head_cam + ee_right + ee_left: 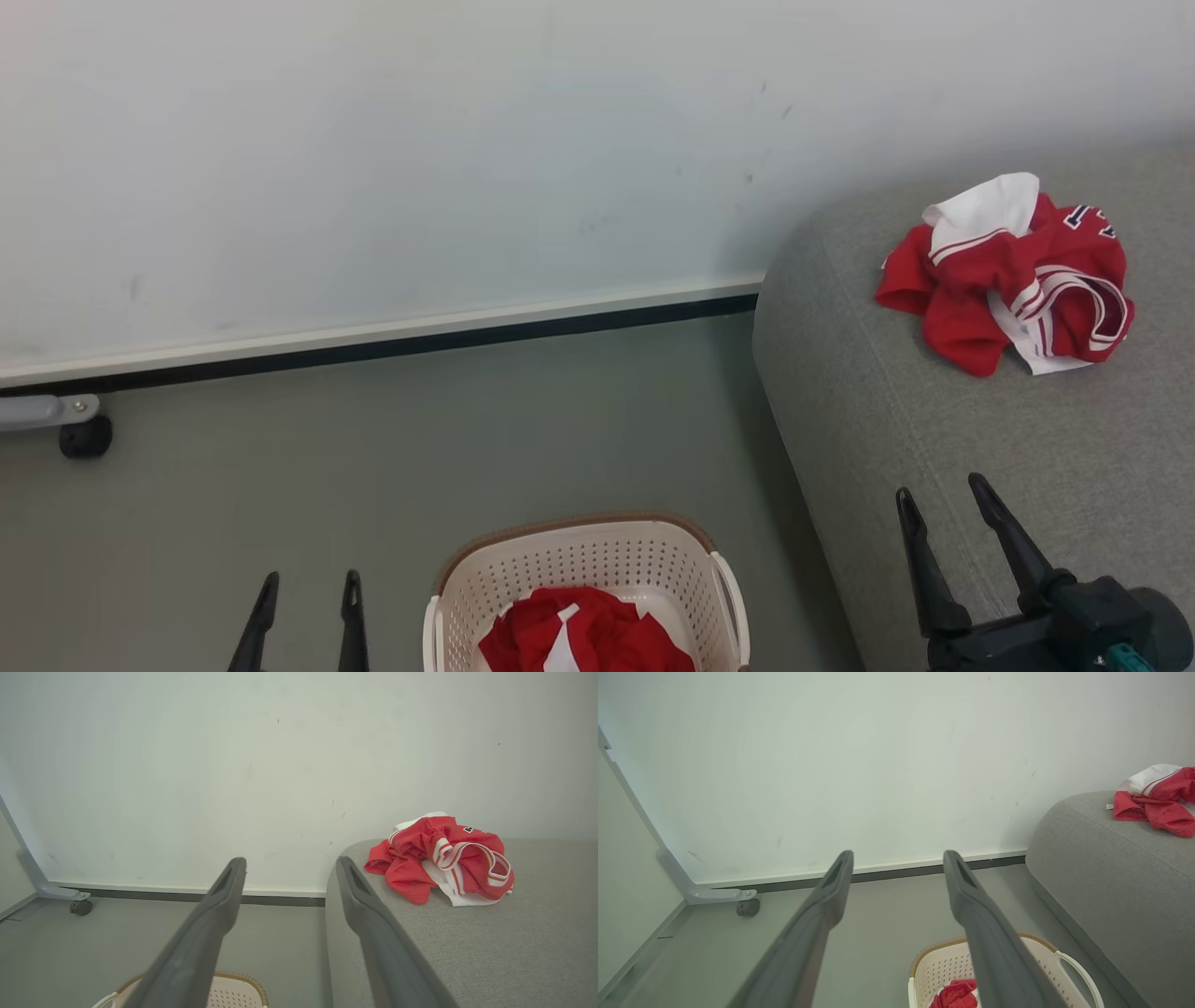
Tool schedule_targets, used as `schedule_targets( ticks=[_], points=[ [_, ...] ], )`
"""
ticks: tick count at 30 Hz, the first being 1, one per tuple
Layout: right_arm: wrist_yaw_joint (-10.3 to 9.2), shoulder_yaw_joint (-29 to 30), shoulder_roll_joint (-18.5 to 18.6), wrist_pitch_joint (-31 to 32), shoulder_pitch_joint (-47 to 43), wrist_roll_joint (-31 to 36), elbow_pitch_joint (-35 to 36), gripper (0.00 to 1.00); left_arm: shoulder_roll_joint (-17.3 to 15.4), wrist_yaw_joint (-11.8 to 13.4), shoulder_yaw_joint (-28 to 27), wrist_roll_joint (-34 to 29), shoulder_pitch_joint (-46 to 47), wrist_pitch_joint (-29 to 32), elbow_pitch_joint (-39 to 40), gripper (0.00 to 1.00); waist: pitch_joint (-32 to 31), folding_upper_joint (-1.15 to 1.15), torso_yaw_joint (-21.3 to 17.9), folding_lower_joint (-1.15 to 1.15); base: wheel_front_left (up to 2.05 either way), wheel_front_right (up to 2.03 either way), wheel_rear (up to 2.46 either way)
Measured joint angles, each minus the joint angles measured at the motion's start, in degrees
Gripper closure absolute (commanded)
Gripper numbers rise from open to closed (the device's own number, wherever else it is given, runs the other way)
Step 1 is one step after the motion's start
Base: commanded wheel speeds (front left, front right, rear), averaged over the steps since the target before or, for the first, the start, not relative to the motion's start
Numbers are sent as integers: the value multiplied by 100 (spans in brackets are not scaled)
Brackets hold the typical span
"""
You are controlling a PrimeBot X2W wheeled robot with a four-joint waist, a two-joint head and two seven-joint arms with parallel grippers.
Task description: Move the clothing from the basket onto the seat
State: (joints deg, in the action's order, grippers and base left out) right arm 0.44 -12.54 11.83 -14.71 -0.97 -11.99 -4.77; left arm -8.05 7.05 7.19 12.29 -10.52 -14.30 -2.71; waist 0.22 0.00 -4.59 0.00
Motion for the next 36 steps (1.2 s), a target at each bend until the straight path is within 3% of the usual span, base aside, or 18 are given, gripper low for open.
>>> schedule_targets(
  ticks=[21,36],
  points=[
    [96,-111,-85,0,1375,98,197,0,204,-460,1144,-650,1696,592,-1866,0,1437,0,-280,1,0,0,0],
    [208,-275,-250,-1,2223,146,260,0,389,-557,1419,-853,2731,875,-2936,0,2549,1,-729,1,0,0,0]
  ],
)
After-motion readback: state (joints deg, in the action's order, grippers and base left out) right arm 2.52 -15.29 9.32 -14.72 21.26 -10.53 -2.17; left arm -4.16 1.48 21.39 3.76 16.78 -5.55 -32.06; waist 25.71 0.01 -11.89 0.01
